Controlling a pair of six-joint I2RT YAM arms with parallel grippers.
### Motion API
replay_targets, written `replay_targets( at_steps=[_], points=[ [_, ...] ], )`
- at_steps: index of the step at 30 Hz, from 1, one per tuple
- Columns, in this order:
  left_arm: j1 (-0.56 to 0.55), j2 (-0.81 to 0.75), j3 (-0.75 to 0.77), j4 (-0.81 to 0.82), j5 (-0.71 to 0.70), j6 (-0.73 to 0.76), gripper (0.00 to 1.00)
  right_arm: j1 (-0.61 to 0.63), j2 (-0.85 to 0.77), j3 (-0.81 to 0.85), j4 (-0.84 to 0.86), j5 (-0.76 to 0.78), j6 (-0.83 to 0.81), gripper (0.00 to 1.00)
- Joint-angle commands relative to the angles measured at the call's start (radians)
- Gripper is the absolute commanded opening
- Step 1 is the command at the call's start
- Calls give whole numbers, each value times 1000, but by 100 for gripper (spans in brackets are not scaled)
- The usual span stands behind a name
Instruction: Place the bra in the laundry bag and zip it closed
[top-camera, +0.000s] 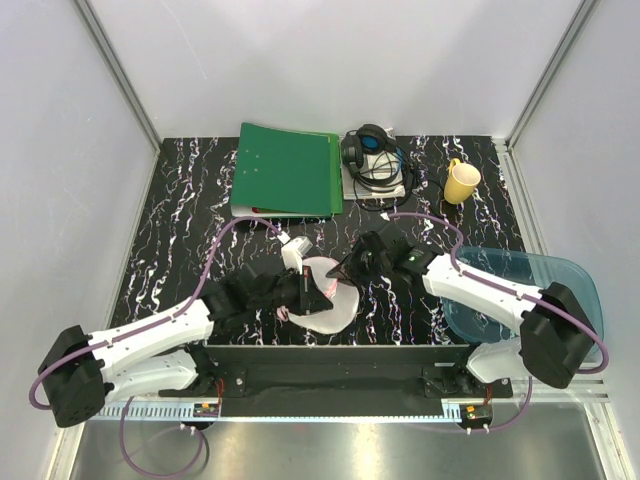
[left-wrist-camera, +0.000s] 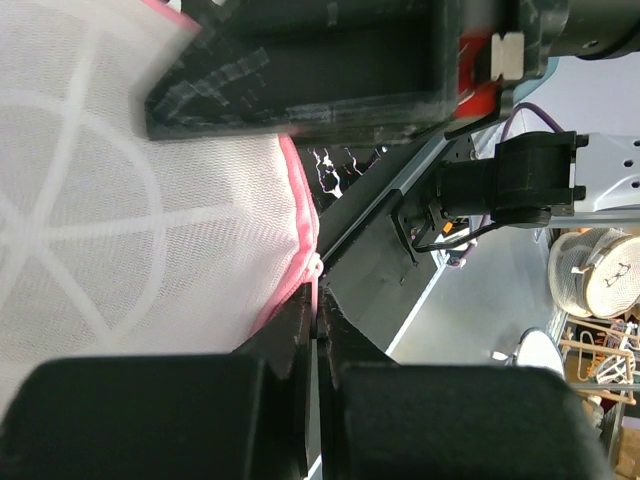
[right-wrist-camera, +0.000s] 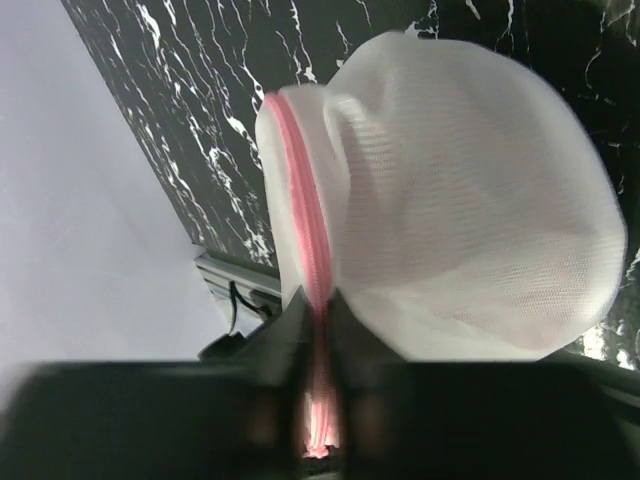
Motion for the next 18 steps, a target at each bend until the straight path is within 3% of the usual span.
replay_targets(
  at_steps=[1, 4, 10, 18],
  points=[
    [-6, -24, 20, 21, -12, 3, 0, -4, -18, 20, 41, 62, -25, 0],
    [0, -65, -17, -89, -92, 6, 0, -84, -26, -8, 43, 2, -74, 0],
    [67, -190, -125, -170, -90, -11, 0, -164, -34, -11, 47, -99, -143, 0],
    [77, -231, -107, -112, -14, 23, 0, -204, -31, -25, 73, -141, -175, 0]
  ],
)
